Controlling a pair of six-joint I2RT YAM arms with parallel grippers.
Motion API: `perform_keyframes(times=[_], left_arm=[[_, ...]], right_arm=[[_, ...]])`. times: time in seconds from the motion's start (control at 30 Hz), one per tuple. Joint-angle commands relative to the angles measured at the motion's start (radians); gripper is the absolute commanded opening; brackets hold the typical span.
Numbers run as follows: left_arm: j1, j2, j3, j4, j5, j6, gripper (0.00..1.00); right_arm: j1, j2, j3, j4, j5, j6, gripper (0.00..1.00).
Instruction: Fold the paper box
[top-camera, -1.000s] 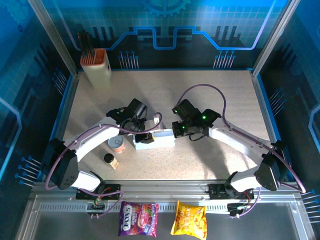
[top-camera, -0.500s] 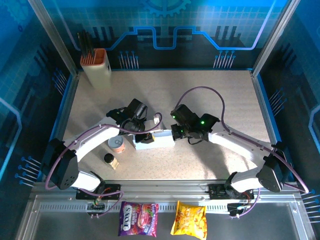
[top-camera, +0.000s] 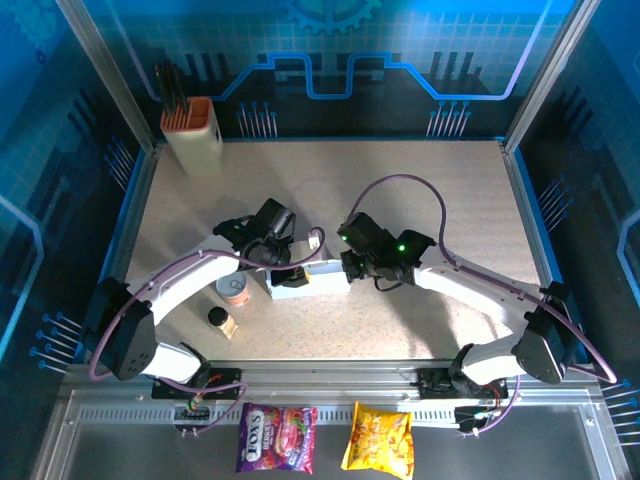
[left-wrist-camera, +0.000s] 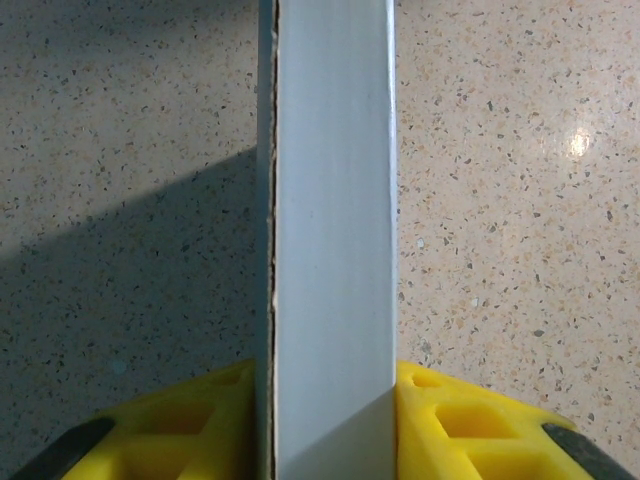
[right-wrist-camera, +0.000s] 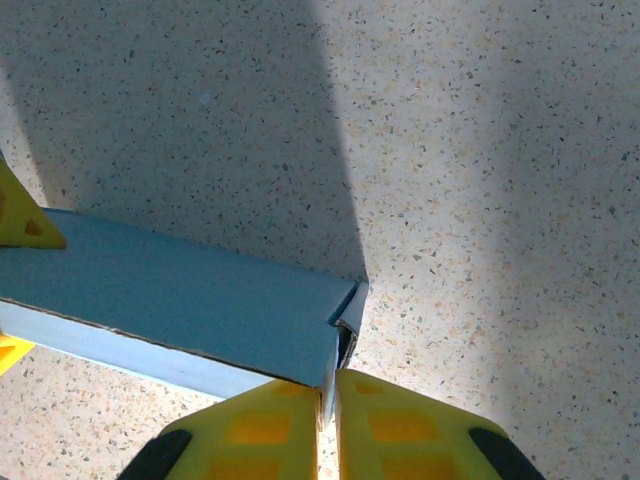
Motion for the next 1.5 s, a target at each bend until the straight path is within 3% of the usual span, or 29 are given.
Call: perform_keyframes(times=[0.0, 0.27, 0.53, 1.07, 1.23, 1.47], left_arm=[[-0.011, -0.016, -0.021, -0.011, -0.004, 0.018, 0.35], [-0.014, -0.017, -0.020, -0.002, -0.013, 0.007, 0.35], [-0.025, 0.007, -0.001, 0.009, -0.064, -0.024, 0.35], [-0.031, -0.100, 0.020, 0.035, -0.115, -0.113, 0.52], [-0.031, -0.165, 0.034, 0.034, -0.189, -0.245, 0.56], [-0.030, -0.307, -0.019, 0.020, -0.304, -0.597, 0.57]], right_arm=[[0.014, 0.013, 0.019, -0.009, 0.025, 0.008, 0.15], [0.014, 0.002, -0.008, 0.014, 0.021, 0.012, 0.07], [0.023, -0.003, -0.066, 0.043, 0.026, 0.025, 0.05], [0.025, -0.037, -0.115, 0.066, 0.052, 0.039, 0.03], [0.027, -0.041, -0.121, 0.064, 0.052, 0.040, 0.03], [0.031, -0.047, -0.121, 0.064, 0.052, 0.042, 0.03]])
